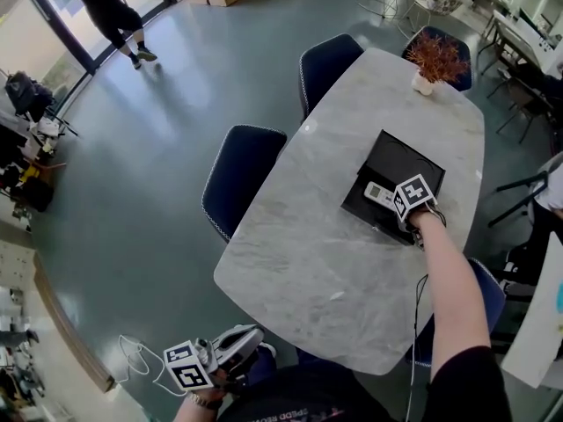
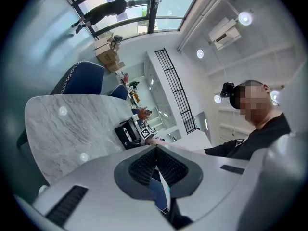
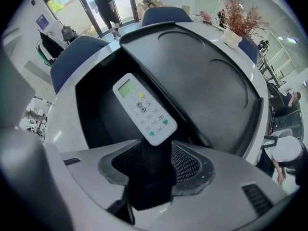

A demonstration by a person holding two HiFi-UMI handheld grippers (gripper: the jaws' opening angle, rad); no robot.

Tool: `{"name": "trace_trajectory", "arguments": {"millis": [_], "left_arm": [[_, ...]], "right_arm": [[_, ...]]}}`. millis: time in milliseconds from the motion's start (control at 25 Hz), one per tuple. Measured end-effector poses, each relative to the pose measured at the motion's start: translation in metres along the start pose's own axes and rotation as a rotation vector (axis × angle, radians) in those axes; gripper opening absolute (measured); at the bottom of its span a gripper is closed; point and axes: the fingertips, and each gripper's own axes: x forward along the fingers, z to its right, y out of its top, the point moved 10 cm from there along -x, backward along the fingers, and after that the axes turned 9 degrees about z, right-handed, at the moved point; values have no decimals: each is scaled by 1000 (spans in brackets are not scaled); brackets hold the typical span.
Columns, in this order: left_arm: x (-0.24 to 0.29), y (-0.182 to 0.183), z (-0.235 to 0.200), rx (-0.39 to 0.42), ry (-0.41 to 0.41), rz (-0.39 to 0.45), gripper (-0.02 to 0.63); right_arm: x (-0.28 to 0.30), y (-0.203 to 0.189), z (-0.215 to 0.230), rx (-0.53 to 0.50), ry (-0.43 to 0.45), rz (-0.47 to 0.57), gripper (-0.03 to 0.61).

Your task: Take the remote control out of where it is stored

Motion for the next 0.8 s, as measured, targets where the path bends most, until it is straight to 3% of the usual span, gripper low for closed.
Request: {"name": "trace_trajectory", "arguments": {"millis": [160,360,520,720,800], "left_arm": [[4,-1,-1,-1,-8,-6,5],[0,2,-4,-8,0,-4,6],[-1,3,-5,-11,-3,-5,6],[1,5,-8,-15,0,-7,6],[1,5,-7,-16,3,-8,6]], "right_arm": [[4,5,-11,-98,13,-26,179],[3,10,-31,-101,191,40,179],[-1,8,-30,-114,266,40,178],[-15,23,-16,-124,191,147,178],[-14,28,-20,-126,200,171,179]]}}
